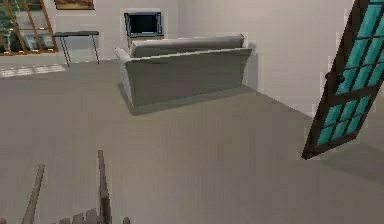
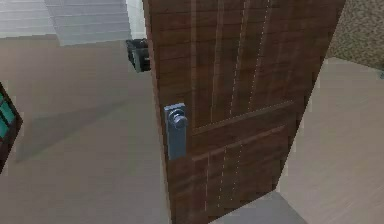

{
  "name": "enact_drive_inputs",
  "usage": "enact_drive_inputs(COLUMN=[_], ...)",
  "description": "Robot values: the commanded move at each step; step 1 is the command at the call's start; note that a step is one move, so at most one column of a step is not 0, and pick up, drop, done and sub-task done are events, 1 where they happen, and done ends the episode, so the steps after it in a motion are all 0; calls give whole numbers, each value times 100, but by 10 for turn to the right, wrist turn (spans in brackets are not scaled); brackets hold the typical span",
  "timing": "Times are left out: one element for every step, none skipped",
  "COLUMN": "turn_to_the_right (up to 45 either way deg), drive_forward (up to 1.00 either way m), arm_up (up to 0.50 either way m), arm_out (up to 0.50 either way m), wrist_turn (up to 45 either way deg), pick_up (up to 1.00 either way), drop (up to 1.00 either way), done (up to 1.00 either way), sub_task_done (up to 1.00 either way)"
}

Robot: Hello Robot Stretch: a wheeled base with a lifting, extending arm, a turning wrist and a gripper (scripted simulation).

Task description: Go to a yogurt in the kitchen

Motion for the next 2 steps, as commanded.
enact_drive_inputs(turn_to_the_right=[180,0], drive_forward=[0,60], arm_up=[0,0], arm_out=[0,0], wrist_turn=[0,0], pick_up=[0,0], drop=[0,0], done=[0,0], sub_task_done=[0,0])
